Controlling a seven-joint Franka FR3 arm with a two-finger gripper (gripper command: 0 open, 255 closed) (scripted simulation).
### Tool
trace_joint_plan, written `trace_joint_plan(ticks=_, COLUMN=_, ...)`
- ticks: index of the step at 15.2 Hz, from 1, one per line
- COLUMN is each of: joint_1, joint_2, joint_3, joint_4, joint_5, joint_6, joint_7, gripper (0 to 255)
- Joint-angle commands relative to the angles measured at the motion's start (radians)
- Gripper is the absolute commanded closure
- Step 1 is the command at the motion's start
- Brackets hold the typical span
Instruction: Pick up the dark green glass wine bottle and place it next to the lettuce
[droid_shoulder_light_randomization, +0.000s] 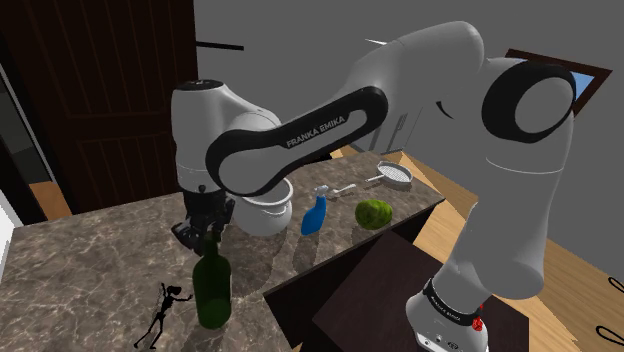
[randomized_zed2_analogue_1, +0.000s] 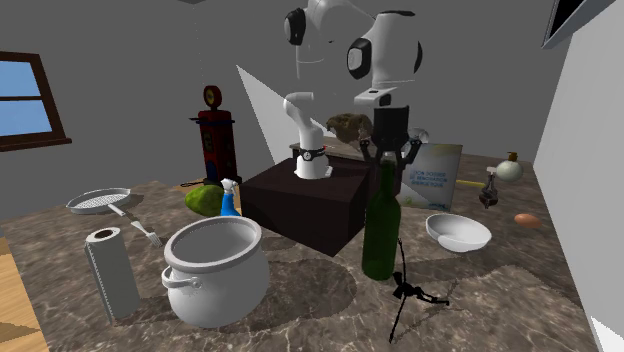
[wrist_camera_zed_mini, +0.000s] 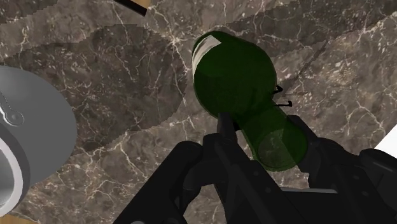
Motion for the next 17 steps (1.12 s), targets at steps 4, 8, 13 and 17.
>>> trace_joint_plan(ticks=4, joint_1=-0.004, joint_2=-0.028, joint_3=0.006, joint_4=0.035, joint_5=0.015, joint_6=-0.060, joint_7=-0.007, gripper=255)
trace_joint_plan(ticks=8, joint_1=-0.006, joint_2=-0.048, joint_3=0.010, joint_4=0.064, joint_5=0.025, joint_6=-0.108, joint_7=-0.012, gripper=255)
trace_joint_plan(ticks=13, joint_1=-0.008, joint_2=-0.068, joint_3=0.014, joint_4=0.107, joint_5=0.036, joint_6=-0.168, joint_7=-0.016, gripper=255)
trace_joint_plan(ticks=17, joint_1=-0.009, joint_2=-0.081, joint_3=0.016, joint_4=0.145, joint_5=0.042, joint_6=-0.218, joint_7=-0.019, gripper=255)
